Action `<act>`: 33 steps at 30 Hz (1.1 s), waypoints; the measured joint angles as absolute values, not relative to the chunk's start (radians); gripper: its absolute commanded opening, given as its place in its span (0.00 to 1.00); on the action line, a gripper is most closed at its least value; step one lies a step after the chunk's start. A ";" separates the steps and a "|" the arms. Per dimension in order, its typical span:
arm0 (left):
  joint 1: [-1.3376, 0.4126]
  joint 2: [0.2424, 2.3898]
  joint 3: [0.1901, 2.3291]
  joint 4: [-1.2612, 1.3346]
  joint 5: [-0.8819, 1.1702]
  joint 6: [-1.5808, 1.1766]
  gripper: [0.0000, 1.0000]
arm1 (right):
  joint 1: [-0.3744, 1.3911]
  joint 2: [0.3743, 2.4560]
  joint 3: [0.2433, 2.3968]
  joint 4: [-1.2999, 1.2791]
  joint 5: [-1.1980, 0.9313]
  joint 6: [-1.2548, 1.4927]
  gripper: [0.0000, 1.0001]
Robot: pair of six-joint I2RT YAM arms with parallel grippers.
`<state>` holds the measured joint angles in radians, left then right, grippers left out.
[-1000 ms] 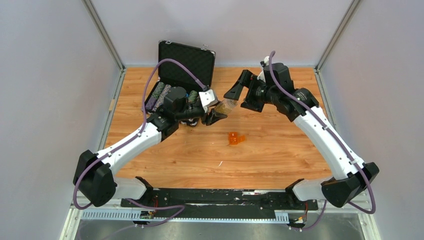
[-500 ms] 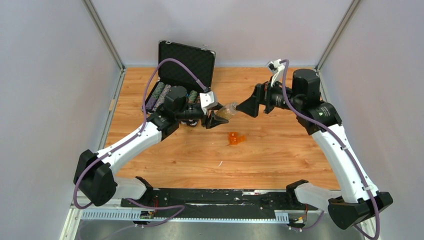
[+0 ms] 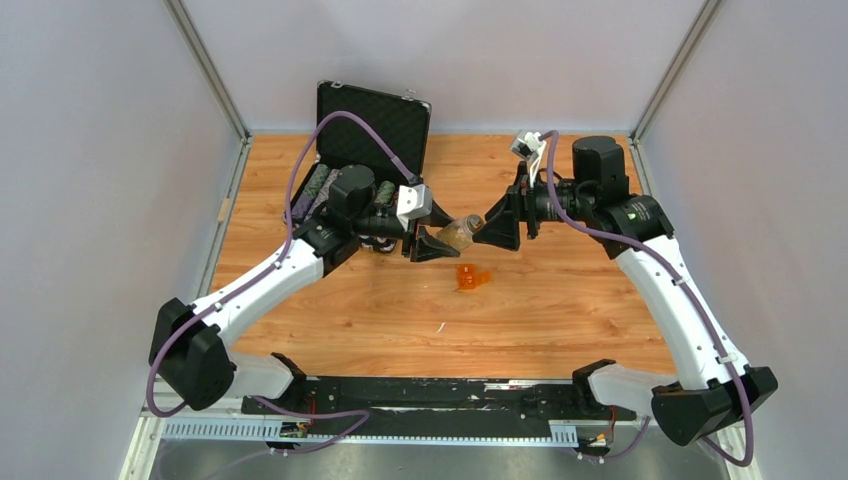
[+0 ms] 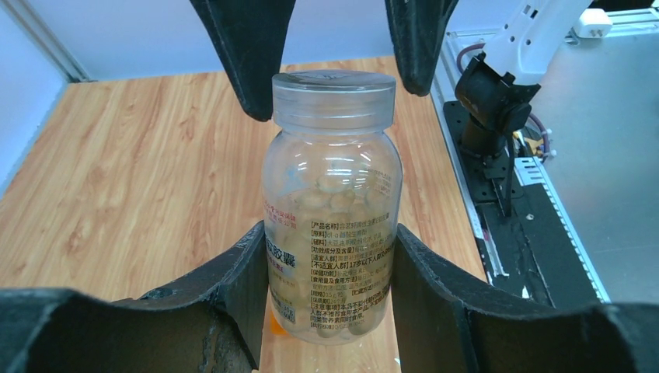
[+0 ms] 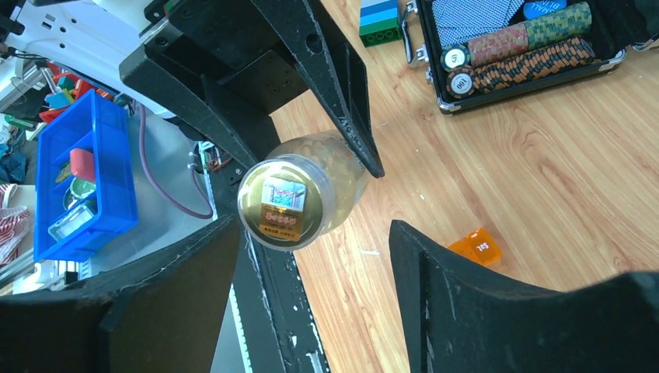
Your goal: Sort the pills into containers
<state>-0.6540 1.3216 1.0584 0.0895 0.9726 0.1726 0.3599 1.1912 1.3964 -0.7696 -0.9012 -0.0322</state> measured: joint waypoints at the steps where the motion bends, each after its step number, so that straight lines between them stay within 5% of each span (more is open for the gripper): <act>1: -0.654 1.322 1.060 0.089 0.976 0.170 0.00 | 0.365 1.194 1.397 -0.770 -0.900 -0.035 0.70; 16: -0.650 1.332 1.060 0.089 0.956 0.154 0.00 | 0.457 1.181 1.355 -0.610 -0.776 0.038 0.37; 23: -0.643 1.332 1.060 0.094 0.916 0.147 0.00 | 0.495 1.181 1.355 -0.574 -0.620 0.170 0.34; 26: -0.642 1.333 1.060 0.101 0.876 0.138 0.00 | 0.517 1.181 1.355 -0.558 -0.506 0.294 0.41; 33: -0.652 1.332 1.055 0.116 0.751 0.157 0.00 | 0.554 1.184 1.355 -0.539 -0.237 0.594 0.86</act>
